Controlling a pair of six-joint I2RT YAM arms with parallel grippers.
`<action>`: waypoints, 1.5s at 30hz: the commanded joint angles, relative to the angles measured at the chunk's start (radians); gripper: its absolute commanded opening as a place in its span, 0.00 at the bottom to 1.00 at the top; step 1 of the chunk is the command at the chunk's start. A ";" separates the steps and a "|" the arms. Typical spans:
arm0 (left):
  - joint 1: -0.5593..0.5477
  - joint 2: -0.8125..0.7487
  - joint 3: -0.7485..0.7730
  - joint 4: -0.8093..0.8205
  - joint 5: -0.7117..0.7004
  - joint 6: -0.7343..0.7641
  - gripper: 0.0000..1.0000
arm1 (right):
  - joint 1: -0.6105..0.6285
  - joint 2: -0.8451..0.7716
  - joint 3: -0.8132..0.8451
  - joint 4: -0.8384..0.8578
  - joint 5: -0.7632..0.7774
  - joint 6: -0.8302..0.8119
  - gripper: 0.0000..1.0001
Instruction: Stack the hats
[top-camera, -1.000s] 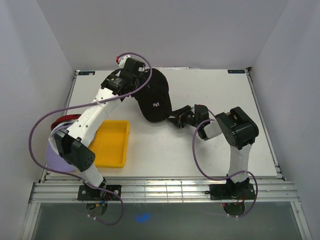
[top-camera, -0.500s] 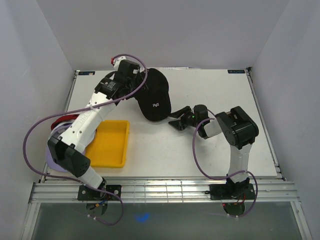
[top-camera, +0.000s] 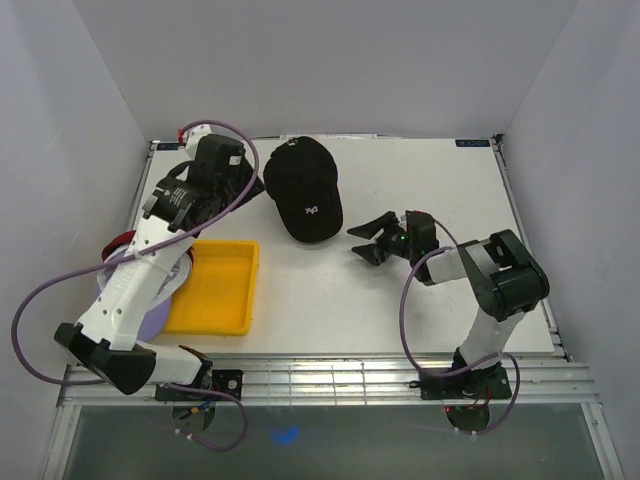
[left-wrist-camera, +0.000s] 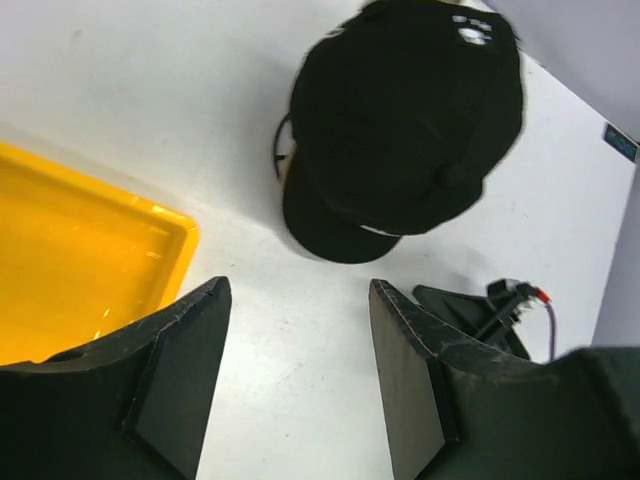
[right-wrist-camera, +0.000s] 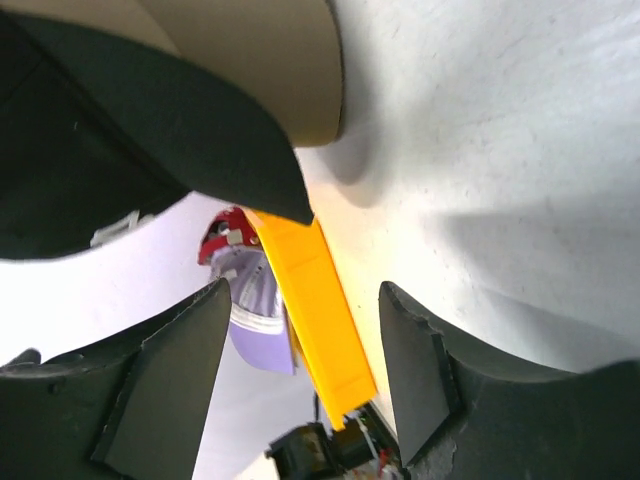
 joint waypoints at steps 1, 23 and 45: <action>0.019 -0.081 -0.018 -0.231 -0.147 -0.105 0.68 | -0.004 -0.088 -0.026 -0.045 -0.037 -0.114 0.67; 0.936 -0.172 -0.300 -0.068 0.031 0.130 0.79 | 0.238 -0.447 0.116 -0.711 -0.046 -0.619 0.68; 1.059 -0.156 -0.400 0.058 0.043 0.209 0.79 | 0.243 -0.389 0.101 -0.689 -0.106 -0.662 0.68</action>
